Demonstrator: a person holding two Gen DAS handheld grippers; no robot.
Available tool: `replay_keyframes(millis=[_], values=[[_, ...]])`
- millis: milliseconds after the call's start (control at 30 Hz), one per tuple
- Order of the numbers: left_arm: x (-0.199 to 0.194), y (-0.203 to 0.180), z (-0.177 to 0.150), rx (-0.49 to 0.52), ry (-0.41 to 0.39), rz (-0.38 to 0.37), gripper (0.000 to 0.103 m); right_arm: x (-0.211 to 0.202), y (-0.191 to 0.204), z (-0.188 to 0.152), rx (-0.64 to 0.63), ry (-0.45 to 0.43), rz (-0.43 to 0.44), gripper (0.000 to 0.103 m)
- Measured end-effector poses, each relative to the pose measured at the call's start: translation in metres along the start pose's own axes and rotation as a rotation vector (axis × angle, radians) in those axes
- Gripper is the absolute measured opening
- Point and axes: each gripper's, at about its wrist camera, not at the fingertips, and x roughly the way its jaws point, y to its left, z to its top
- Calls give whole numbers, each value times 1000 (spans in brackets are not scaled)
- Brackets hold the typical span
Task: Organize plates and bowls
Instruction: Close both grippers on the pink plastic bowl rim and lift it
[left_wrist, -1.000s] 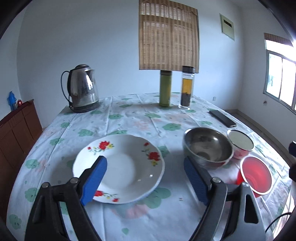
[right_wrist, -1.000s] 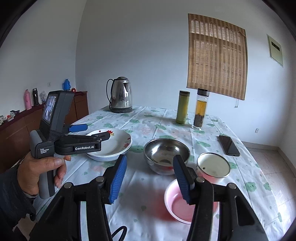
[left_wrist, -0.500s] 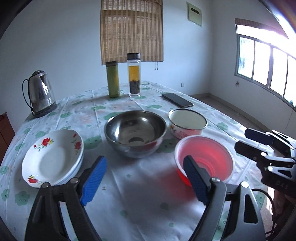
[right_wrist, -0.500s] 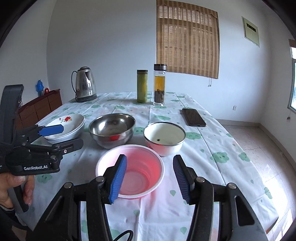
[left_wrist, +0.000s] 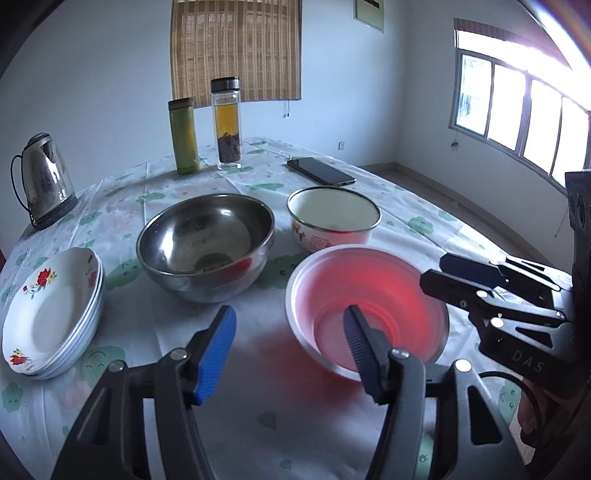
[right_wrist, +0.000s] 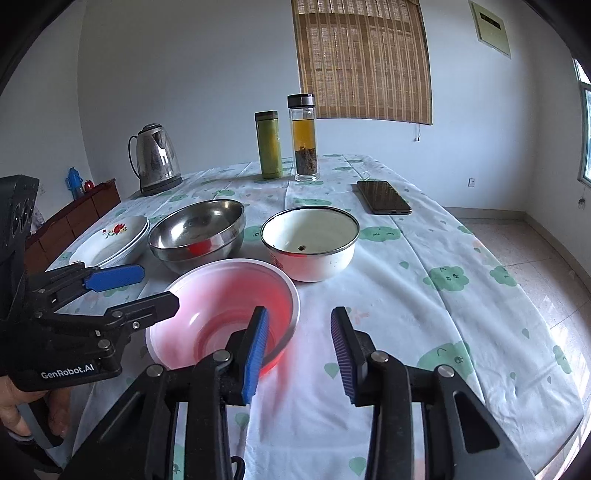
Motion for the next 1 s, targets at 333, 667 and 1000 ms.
replay_keyframes(millis=[333,667,1000], values=[[14,-2,-1,-18,40,-49,27,13,1,-2,8,25,19,19],[12,2,2,-42,35,-58,16,11,3,2,5,11,15,12],[-1,7,5,-43,-7,-25,15,5,11,10,3,-14,30,12]])
